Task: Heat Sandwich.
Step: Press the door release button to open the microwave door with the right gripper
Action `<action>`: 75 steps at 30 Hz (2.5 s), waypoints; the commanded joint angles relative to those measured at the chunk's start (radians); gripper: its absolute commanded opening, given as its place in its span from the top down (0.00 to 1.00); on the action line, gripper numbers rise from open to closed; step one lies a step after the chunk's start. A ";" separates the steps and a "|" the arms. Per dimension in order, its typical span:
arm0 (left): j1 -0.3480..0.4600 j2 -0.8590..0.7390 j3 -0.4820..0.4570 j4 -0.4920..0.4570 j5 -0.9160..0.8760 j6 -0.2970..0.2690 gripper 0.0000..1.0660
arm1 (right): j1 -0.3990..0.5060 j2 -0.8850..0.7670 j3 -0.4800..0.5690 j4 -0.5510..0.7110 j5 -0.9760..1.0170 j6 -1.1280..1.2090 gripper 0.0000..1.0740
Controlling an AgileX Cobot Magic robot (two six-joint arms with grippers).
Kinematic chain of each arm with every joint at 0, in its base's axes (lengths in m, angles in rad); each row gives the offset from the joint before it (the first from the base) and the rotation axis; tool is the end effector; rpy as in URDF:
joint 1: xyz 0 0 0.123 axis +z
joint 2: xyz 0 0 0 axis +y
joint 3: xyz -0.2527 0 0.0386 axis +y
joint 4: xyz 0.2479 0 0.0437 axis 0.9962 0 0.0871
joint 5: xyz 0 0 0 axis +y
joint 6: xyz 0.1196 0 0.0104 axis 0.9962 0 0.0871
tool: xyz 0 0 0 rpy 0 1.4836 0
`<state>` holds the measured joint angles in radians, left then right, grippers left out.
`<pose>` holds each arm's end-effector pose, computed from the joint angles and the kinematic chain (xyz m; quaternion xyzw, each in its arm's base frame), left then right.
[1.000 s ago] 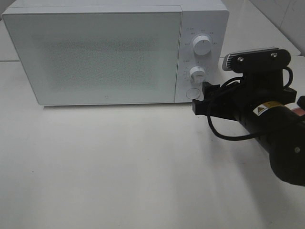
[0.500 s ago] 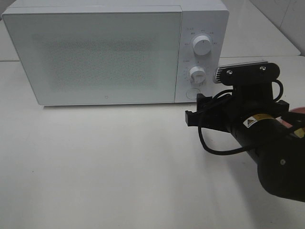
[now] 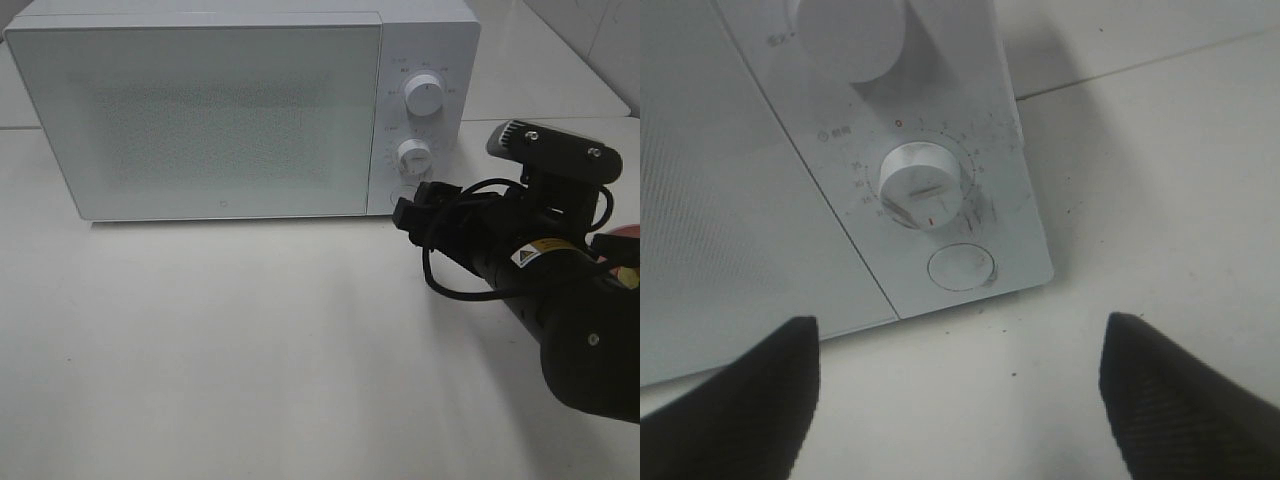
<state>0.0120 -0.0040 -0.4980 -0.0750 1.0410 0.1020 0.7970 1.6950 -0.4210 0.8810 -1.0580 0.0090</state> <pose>0.0513 -0.0071 0.2660 0.0392 0.8460 -0.0072 0.5317 0.2448 0.1351 0.1150 0.1107 0.7819 0.1045 0.6046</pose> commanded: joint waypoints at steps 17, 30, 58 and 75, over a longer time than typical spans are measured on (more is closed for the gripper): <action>-0.005 -0.026 0.003 -0.008 -0.004 -0.003 0.08 | 0.002 -0.004 0.001 -0.007 0.001 1.102 0.45; -0.005 -0.026 0.003 -0.008 -0.004 -0.003 0.08 | 0.002 -0.004 0.001 -0.007 0.069 1.225 1.00; -0.005 -0.026 0.003 -0.008 -0.004 -0.003 0.08 | -0.207 0.173 -0.155 -0.325 0.181 1.338 1.00; -0.005 -0.026 0.003 -0.008 -0.004 -0.003 0.08 | -0.311 0.311 -0.317 -0.403 0.234 1.342 1.00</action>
<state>0.0120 -0.0040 -0.4980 -0.0750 1.0410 0.1020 0.4950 2.0040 -0.7270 0.4930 -0.8290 1.3460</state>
